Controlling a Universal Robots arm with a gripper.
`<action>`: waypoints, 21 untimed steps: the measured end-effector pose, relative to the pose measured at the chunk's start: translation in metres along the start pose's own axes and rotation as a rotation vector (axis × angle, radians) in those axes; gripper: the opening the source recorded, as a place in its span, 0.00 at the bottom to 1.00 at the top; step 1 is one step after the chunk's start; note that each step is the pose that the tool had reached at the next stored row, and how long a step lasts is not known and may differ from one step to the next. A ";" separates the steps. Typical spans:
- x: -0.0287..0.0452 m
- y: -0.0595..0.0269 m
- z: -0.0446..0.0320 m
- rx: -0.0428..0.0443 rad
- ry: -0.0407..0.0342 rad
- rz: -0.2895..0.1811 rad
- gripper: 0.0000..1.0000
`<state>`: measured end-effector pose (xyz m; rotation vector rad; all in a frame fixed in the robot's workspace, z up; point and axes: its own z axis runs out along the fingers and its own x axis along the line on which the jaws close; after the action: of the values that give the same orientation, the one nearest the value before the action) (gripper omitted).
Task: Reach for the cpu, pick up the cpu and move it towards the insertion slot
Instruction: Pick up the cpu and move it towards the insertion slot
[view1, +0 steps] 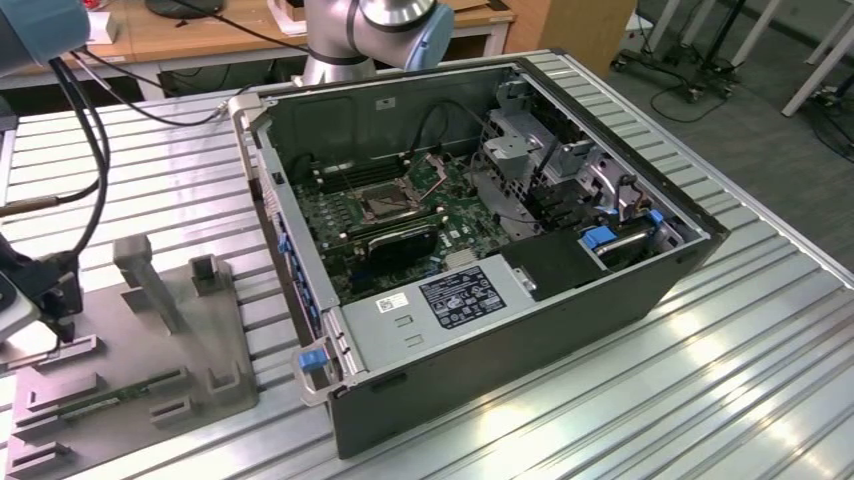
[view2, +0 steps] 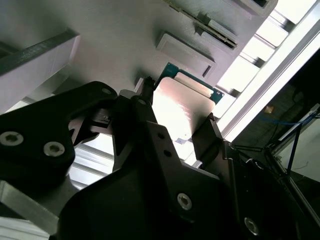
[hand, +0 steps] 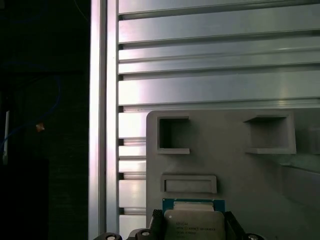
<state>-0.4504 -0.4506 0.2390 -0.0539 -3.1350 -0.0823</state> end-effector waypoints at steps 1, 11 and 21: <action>0.0000 0.0000 -0.0005 0.0000 0.0000 0.000 0.55; 0.0000 0.0003 -0.0053 0.0000 0.0000 0.000 0.55; 0.0001 0.0004 -0.0072 0.0001 0.0001 0.000 0.55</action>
<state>-0.4504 -0.4506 0.2462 -0.0539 -3.1349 -0.0822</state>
